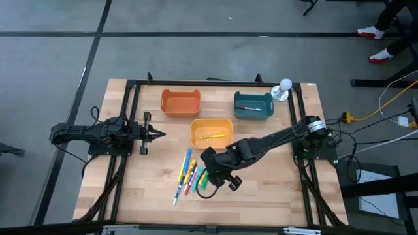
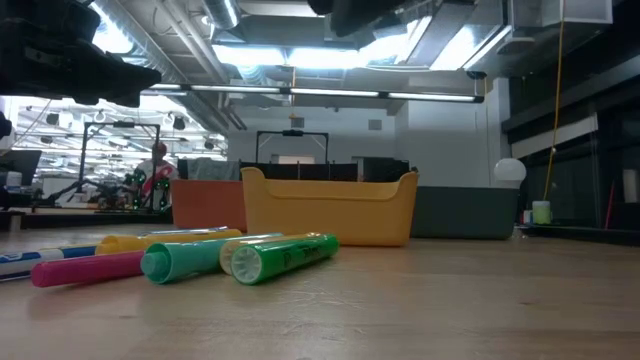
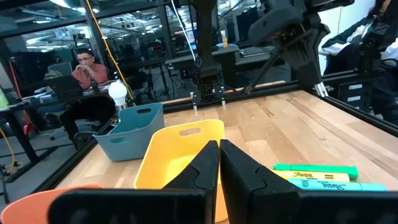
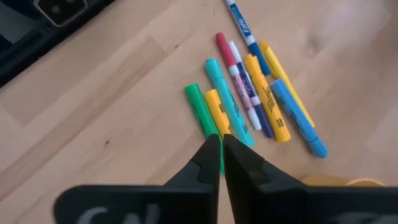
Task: Pick & Place Markers
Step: Put the big green highlighter pen into the orange bin
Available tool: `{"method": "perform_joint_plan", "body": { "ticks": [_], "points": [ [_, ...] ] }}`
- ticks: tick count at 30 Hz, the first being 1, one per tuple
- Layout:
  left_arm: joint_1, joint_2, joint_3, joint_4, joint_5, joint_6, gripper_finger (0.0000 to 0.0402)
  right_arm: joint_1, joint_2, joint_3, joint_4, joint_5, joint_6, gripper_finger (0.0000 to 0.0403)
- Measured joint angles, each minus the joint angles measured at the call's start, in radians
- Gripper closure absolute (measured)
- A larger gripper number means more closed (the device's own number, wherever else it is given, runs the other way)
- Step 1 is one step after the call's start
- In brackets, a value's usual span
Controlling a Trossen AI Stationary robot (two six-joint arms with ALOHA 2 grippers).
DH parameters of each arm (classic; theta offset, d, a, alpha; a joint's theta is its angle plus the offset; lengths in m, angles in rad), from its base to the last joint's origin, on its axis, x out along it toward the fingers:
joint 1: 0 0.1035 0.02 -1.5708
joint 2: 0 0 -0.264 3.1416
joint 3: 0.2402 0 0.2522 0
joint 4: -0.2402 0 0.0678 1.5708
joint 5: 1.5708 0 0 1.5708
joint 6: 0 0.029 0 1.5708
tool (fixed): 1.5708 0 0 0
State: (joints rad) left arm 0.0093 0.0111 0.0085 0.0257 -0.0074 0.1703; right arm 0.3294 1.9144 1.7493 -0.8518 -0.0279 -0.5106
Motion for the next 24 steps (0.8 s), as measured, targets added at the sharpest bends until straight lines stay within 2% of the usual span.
{"method": "perform_joint_plan", "body": {
  "ticks": [10, 24],
  "points": [
    [0.000, 0.000, 0.000, 0.000, 0.000, 0.000, 0.0389, -0.008, 0.003, -0.002, -0.003, 0.000, -0.051, 0.0311],
    [0.000, 0.000, 0.000, 0.000, 0.000, 0.000, 0.0389, -0.019, 0.030, -0.003, -0.003, -0.004, -0.127, 0.0269]
  ]
}}
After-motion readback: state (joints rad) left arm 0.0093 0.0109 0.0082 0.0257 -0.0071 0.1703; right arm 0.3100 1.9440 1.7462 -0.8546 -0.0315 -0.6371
